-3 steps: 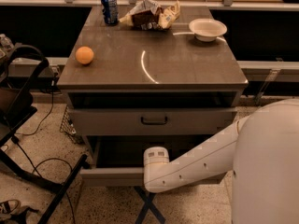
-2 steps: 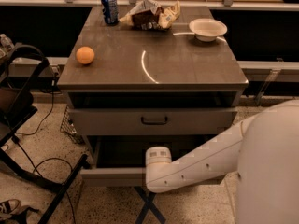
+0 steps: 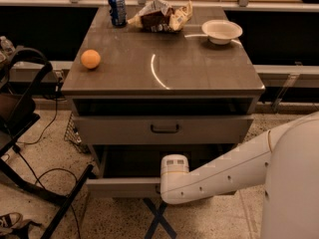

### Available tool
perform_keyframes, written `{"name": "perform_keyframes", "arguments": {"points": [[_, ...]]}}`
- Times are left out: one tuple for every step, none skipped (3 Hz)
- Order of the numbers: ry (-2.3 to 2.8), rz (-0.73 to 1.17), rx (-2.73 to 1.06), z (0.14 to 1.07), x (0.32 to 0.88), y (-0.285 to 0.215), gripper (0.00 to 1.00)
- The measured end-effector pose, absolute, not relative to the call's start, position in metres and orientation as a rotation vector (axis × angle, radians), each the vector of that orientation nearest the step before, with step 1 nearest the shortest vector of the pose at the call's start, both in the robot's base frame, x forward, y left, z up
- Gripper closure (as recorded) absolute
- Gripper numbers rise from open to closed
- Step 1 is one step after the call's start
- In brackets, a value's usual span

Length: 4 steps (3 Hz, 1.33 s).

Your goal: Open middle drawer

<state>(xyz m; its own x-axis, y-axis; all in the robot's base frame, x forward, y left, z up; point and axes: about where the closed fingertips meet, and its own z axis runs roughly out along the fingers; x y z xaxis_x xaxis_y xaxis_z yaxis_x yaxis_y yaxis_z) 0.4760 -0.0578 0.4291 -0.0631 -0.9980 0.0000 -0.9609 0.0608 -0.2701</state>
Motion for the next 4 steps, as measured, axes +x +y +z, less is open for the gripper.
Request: {"name": "perform_keyframes", "arguments": {"points": [[2.156, -0.288, -1.968, 0.453, 0.478, -0.082, 1.0], [2.222, -0.339, -1.661, 0.55, 0.5, -0.182, 1.0], [2.234, -0.325, -1.542, 0.584, 0.507, -0.219, 1.0], [2.129, -0.267, -1.614, 0.573, 0.516, -0.214, 1.0]]}}
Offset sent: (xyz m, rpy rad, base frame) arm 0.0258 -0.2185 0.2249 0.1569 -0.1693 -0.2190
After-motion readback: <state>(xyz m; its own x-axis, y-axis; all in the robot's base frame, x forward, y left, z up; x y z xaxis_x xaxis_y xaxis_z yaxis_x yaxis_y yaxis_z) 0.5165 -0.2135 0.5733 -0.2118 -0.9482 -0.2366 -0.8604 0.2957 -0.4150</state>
